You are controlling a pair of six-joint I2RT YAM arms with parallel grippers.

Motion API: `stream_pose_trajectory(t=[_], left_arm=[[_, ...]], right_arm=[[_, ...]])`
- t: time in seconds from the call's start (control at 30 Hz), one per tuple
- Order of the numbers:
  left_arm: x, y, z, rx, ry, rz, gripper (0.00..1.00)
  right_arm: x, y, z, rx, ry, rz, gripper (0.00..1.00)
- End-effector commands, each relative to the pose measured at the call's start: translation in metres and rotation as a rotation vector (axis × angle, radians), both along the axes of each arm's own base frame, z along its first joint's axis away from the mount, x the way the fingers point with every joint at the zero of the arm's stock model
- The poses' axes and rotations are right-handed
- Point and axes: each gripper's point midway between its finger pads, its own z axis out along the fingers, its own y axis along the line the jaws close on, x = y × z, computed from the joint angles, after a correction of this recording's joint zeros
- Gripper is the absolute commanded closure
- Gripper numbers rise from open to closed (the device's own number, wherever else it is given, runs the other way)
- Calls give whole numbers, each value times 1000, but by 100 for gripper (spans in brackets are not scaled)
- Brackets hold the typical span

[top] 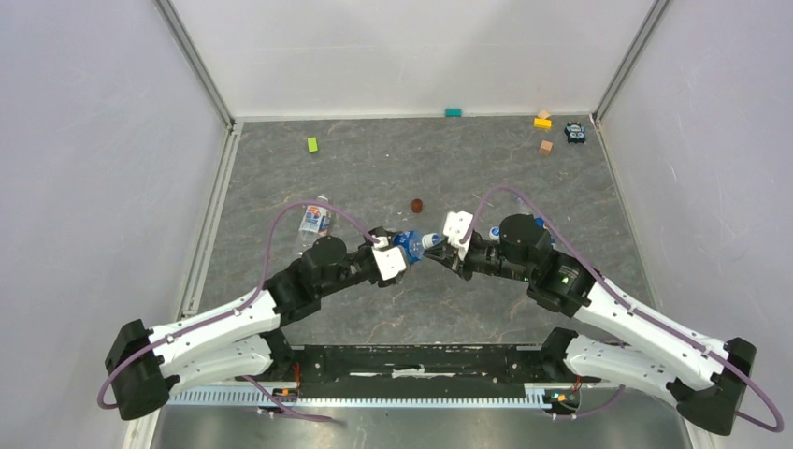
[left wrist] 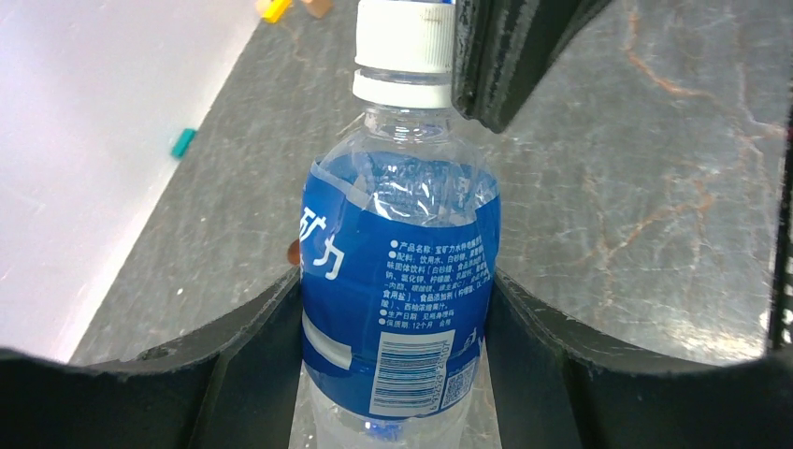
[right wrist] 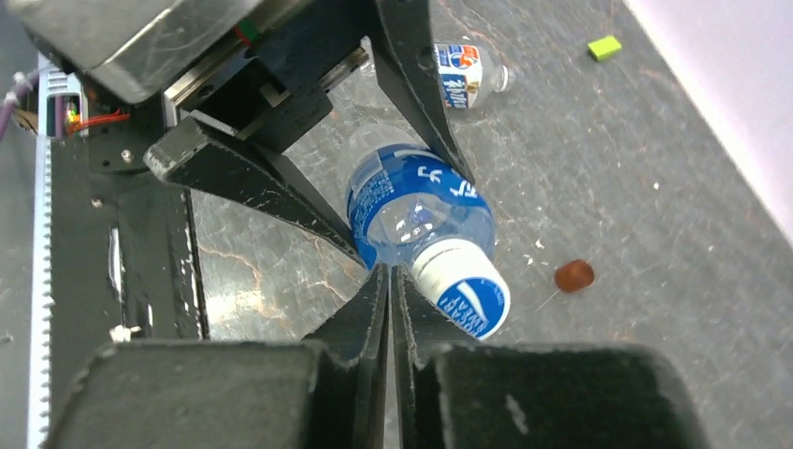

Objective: Screw on the bottle caps
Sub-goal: Screw the bottle cap onto the plastic bottle.

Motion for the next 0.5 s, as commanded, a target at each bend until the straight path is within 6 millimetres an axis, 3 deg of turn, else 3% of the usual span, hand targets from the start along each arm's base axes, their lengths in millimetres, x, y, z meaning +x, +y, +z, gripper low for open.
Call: stream_pose_trajectory(t=[0.0, 0.2, 0.47], left_arm=[[10, 1, 34, -107, -54, 66, 98], [16, 4, 23, -78, -44, 100, 98], [3, -2, 26, -89, -39, 23, 98]], right_arm=[[12, 2, 21, 133, 119, -133, 84], [-6, 1, 73, 238, 15, -30, 62], [3, -25, 68, 92, -200, -66, 35]])
